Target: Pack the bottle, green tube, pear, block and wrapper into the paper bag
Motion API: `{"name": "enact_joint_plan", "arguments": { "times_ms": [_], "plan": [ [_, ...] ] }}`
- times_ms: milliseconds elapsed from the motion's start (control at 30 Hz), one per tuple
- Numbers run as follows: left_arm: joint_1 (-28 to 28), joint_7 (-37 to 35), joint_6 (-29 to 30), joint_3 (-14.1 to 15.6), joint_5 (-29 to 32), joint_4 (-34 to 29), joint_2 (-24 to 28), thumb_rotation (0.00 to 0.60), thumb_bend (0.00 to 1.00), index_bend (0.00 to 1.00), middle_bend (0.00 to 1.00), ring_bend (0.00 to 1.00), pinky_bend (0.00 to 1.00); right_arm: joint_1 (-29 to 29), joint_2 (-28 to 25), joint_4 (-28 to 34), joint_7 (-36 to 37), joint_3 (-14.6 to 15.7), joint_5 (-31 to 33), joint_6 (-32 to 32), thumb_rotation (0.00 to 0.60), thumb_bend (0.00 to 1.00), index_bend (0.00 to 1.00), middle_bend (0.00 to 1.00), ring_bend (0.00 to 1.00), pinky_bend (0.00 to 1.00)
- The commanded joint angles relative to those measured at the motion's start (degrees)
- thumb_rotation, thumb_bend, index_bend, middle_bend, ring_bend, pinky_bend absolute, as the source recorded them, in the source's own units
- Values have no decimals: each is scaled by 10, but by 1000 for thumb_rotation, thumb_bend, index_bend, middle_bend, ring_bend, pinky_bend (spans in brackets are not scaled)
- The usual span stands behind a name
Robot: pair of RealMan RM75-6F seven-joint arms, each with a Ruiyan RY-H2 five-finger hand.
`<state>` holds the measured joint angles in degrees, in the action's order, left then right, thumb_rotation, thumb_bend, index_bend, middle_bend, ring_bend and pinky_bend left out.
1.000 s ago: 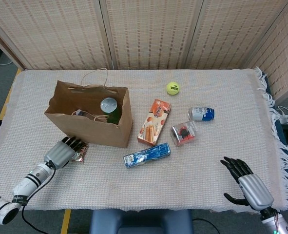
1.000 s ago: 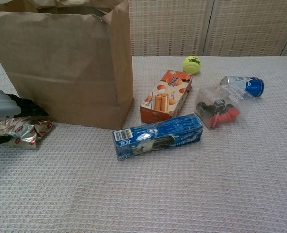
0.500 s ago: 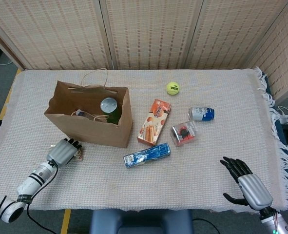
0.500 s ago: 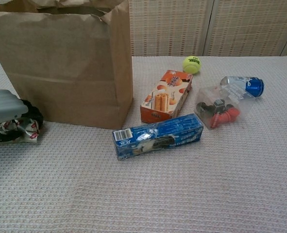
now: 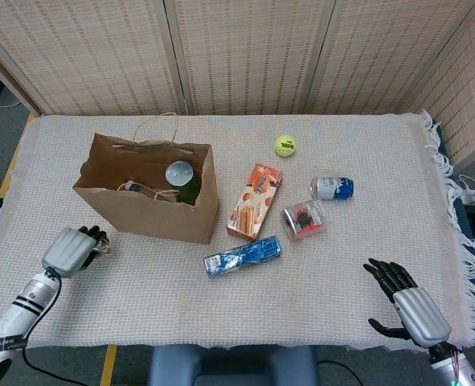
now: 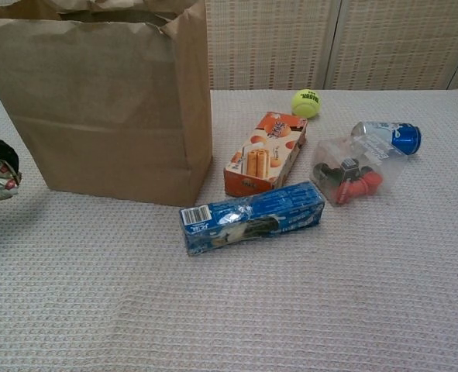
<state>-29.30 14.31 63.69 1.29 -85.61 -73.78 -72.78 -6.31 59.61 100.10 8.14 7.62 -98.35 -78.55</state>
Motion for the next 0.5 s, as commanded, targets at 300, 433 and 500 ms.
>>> {"name": "enact_joint_plan", "arguments": {
  "times_ms": [300,433,500],
  "plan": [
    [126,-266,158,-250,304,-177,54,600,639,639,670,604,756,3,5,-4,-3,2,-9,-8,600,124,0,0,0,35],
    [132,-339,144,-330,368,-287,93,600,639,637,666,604,750,4,6,-4,-5,2,-10,-8,600,123,0,0,0,35],
    [128,-348,140,-353,379,-321,106,600,639,637,666,603,749,3,6,-4,-6,2,-9,-7,600,124,0,0,0,35]
  ]
}}
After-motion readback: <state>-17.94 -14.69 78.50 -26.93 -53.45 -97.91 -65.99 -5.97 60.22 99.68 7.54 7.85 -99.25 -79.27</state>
